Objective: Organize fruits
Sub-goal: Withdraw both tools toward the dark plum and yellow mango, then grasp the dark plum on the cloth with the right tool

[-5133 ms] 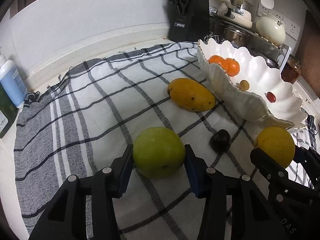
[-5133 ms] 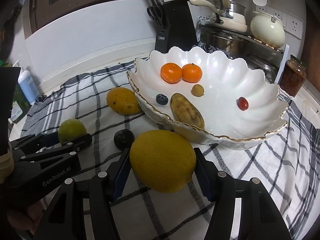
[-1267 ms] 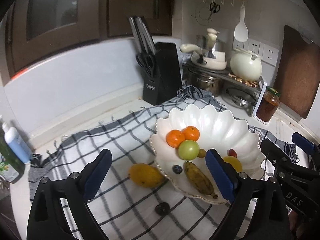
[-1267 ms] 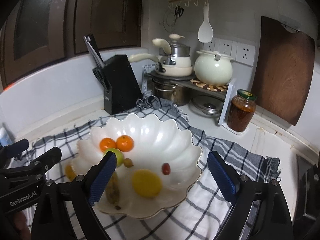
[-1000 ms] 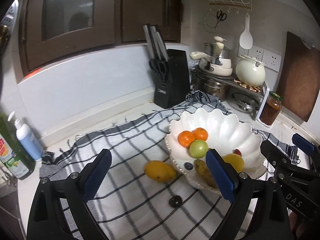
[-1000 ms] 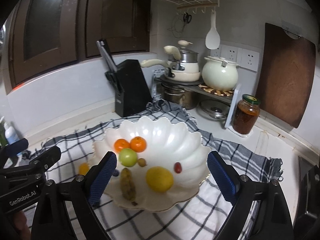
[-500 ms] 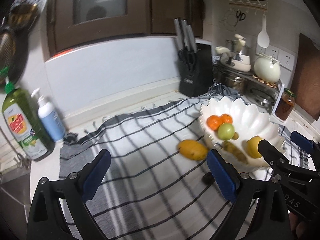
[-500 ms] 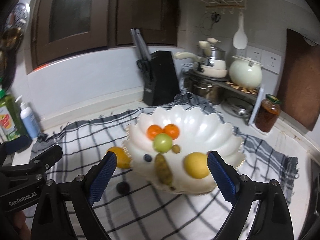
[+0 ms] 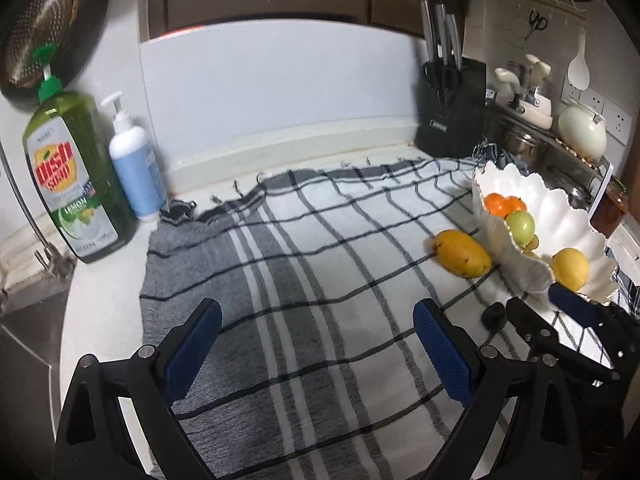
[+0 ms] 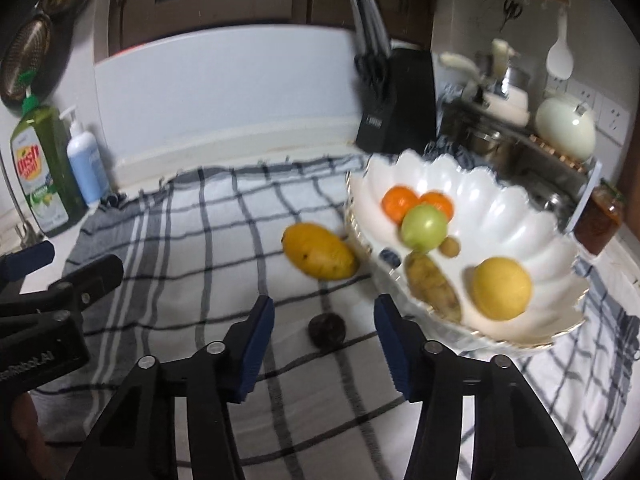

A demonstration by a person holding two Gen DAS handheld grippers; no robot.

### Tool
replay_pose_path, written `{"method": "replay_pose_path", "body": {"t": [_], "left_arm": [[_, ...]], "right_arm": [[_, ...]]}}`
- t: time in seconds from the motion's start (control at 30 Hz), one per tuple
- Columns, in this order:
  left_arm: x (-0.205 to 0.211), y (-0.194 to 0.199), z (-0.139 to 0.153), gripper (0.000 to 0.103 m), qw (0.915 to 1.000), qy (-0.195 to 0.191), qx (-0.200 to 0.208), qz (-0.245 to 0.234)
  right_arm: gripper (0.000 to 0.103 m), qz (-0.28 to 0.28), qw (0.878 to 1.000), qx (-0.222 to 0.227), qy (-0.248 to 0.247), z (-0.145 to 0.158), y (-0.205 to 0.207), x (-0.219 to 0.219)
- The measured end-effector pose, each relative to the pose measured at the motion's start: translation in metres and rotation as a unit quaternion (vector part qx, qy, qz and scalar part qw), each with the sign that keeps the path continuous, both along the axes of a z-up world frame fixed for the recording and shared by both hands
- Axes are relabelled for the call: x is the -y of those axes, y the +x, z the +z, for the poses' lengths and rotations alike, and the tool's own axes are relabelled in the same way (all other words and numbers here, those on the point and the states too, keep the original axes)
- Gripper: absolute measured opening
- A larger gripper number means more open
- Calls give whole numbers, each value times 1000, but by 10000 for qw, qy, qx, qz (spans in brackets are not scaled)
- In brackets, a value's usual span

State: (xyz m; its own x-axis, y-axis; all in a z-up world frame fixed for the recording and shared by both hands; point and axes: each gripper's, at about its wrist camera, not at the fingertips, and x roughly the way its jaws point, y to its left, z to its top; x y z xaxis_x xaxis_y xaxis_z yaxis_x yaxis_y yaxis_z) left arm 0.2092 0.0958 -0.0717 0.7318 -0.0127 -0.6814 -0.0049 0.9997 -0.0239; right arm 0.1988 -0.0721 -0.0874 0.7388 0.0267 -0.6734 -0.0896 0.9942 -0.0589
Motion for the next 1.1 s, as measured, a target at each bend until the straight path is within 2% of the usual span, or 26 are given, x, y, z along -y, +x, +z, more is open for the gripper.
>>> {"method": "replay_pose_path", "body": {"t": [0.07,0.43,0.6,0.83,1.1], "left_arm": [[1,3,-4,98,10000,-6,-32,-15],[7,19,-13,98,9999,-49,-132,-99],[7,22,-20,98,9997,-64,-213,-114],[8,23,-22,98,9996,-61,-232,-115],[9,22,-22,98,9996,-44,-241,-149]], "right_arm": [[46,-15,9999,-109,3,-8,6,1],[45,-62,9990,-447,62,-28,29,6],[41,-65,9982,-594,52,-37,34,6],[30,-45,9969,-777,80,-47,38,6],[29,-29,9975,-703,116,-42,34,6]]}}
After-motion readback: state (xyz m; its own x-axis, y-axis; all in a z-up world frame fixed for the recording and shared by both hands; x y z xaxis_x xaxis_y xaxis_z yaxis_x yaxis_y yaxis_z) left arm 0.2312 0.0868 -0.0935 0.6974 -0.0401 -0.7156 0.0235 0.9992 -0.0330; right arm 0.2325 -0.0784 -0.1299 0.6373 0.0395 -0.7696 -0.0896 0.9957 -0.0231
